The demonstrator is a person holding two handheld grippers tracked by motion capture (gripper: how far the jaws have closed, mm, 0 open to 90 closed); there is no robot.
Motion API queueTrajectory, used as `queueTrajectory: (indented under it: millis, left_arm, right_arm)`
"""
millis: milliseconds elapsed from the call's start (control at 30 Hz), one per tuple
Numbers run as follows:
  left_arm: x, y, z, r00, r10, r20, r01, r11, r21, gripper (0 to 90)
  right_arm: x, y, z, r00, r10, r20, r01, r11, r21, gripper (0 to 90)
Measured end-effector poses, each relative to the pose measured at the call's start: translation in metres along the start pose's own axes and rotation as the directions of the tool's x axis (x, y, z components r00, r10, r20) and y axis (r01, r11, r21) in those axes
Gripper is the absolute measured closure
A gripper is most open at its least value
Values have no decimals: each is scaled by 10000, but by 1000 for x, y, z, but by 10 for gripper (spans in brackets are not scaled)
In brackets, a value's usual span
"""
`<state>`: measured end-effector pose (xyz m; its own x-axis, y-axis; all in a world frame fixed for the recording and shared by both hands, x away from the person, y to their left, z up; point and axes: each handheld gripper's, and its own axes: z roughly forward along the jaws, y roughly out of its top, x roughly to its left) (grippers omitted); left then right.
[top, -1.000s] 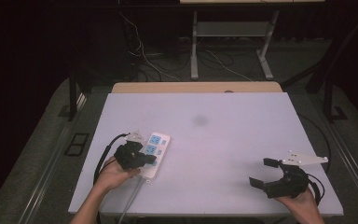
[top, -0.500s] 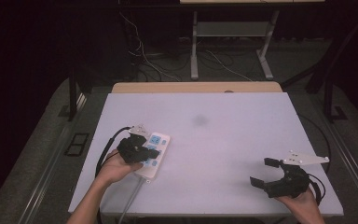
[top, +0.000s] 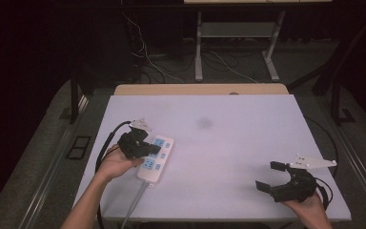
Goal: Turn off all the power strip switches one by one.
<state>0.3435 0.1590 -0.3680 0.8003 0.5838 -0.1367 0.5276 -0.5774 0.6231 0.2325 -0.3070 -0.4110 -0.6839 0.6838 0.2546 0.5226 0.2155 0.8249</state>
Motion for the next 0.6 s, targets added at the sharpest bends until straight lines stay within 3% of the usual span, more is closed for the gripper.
queueTrajectory:
  millis: [333,600]
  left_arm:
    - [12,3,5,9996,-26,-289,30,9999,157,892]
    - [13,4,16,9996,157,-227,-148,9990,417,891]
  right_arm:
    - [0,0,-1,10000,-15,46,15,10000,-44,5]
    - [0,0,0,10000,-67,46,67,10000,-3,5]
